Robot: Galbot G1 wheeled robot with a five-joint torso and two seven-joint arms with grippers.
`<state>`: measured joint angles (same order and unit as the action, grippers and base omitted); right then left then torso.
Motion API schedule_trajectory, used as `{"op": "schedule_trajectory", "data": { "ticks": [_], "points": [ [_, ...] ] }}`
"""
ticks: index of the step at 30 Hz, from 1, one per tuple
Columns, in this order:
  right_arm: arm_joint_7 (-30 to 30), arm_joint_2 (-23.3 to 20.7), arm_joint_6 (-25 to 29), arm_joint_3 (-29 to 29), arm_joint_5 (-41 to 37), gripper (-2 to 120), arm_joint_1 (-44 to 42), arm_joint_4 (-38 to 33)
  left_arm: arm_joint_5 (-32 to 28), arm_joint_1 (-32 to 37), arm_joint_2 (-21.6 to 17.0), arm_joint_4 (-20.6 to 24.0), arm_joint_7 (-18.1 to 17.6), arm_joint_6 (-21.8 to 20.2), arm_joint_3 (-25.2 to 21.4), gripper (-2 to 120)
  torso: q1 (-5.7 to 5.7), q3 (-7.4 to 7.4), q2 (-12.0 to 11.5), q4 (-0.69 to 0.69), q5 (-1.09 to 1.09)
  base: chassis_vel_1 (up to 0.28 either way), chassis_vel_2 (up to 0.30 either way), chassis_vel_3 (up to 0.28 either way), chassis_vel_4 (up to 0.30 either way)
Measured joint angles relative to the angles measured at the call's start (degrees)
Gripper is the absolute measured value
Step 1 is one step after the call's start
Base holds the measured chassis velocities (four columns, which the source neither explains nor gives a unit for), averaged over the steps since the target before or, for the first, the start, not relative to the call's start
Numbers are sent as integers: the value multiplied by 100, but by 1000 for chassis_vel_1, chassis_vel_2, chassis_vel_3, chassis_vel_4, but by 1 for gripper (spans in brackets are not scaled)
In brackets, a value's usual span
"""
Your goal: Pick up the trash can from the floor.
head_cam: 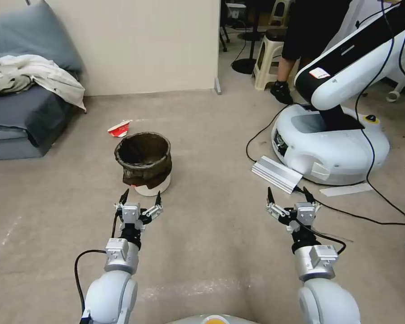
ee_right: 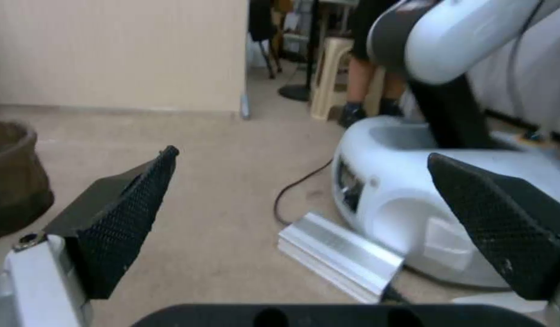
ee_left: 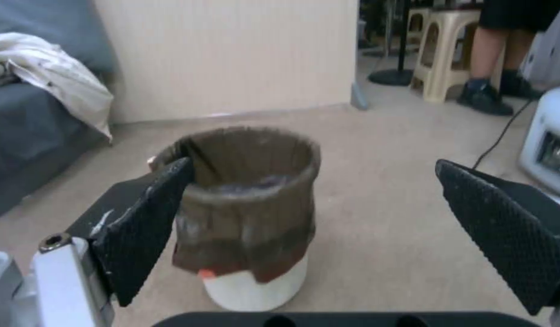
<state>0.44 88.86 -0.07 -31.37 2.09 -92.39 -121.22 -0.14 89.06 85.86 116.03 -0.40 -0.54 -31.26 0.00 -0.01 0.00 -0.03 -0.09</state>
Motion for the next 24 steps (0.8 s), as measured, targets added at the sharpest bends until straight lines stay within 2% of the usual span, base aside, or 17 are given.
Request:
{"op": "schedule_trajectory", "data": {
  "ticks": [1,2,3,5,6,8,9,19,24],
  "points": [
    [0,0,0,0,0,100,0,0,0,0,0,0,0,0,0,100,0,0,0,0,0,0,0,0,0],
    [0,12,-9,-5,23,100,-32,10,-42,43,-23,169,-67,-87,25,100,1,2,-1,5,18,0,0,0,0],
    [26,122,-6,-3,187,100,-159,-233,-104,91,-48,434,-160,-205,85,100,0,0,0,4,5,0,0,0,0],
    [90,331,-3,12,517,100,-434,-706,-233,212,-107,971,-372,-467,191,100,0,0,0,1,7,0,0,0,0],
    [90,331,-3,12,517,100,-434,-706,-233,212,-107,971,-372,-467,191,100,0,0,0,1,7,0,0,0,0],
    [101,391,-1,5,593,100,-495,-783,-393,357,-184,1637,-617,-786,331,100,0,0,0,4,10,0,0,0,0],
    [92,387,5,-8,605,100,-523,-798,-429,391,-201,1789,-673,-862,365,100,0,0,0,4,10,0,0,0,0],
    [20,351,18,-85,596,100,-504,-695,-408,455,-259,1683,-761,-895,203,100,0,0,0,3,9,0,0,0,0],
    [-54,342,86,-149,529,100,-464,-577,-311,504,-212,1446,-755,-694,157,100,0,1,0,3,9,0,0,0,0]
  ]
}}
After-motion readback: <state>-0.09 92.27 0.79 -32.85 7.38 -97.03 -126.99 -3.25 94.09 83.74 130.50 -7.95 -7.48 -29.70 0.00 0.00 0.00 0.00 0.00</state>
